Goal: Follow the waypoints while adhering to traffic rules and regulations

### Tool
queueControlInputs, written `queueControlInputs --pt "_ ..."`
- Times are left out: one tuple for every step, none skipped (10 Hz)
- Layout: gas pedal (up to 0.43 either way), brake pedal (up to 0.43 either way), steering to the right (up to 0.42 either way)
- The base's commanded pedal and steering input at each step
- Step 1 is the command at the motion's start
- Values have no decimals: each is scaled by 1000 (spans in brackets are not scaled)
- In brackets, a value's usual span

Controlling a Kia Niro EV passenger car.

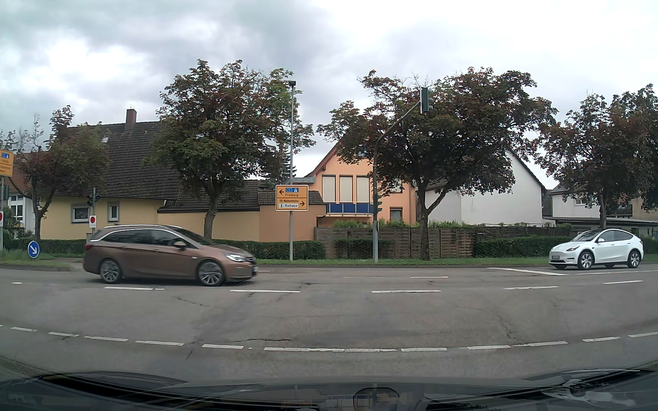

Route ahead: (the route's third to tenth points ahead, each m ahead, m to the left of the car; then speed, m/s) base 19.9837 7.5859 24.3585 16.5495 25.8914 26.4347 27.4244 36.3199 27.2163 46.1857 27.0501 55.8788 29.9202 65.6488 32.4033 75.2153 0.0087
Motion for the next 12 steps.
queueControlInputs --pt "0 146 -14" --pt "0 146 -14" --pt "0 146 -14" --pt "0 140 -14" --pt "0 146 -14" --pt "0 146 -14" --pt "0 146 -14" --pt "0 140 -13" --pt "0 140 -13" --pt "0 146 -13" --pt "0 140 -13" --pt "0 140 -13"
